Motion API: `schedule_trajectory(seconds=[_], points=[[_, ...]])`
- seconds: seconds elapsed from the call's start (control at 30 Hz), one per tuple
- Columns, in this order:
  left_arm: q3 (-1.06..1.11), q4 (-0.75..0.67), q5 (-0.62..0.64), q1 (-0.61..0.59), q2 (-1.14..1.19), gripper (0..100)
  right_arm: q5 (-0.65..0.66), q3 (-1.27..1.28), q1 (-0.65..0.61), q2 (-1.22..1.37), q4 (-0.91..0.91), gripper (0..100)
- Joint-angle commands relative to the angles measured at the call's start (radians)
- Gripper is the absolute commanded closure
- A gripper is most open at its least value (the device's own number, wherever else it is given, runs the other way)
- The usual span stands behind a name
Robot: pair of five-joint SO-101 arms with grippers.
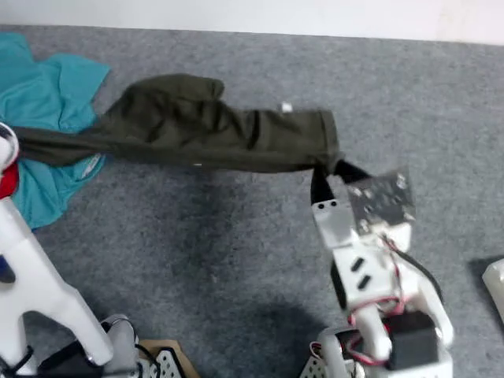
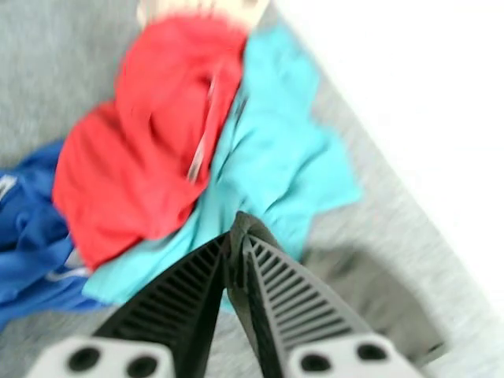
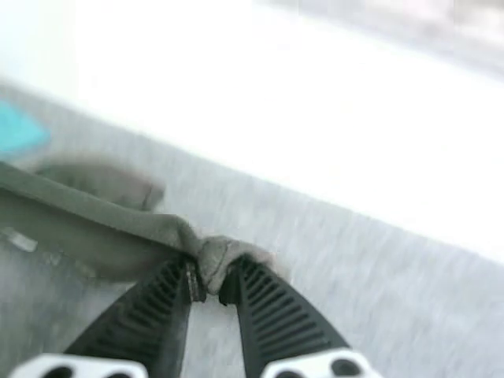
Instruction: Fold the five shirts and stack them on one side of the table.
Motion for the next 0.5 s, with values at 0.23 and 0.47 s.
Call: schedule_trajectory(seconds=[0.23, 0.47], points=[[-0.473, 0.066, 0.123, -0.027, -0.030, 99, 0.023, -0.400, 0.021, 0.030, 0.004, 99.1], [-0.664, 0.135, 0.123, -0.027, -0.030, 99, 0.023, -0.512, 0.025, 0.035, 0.122, 99.1]])
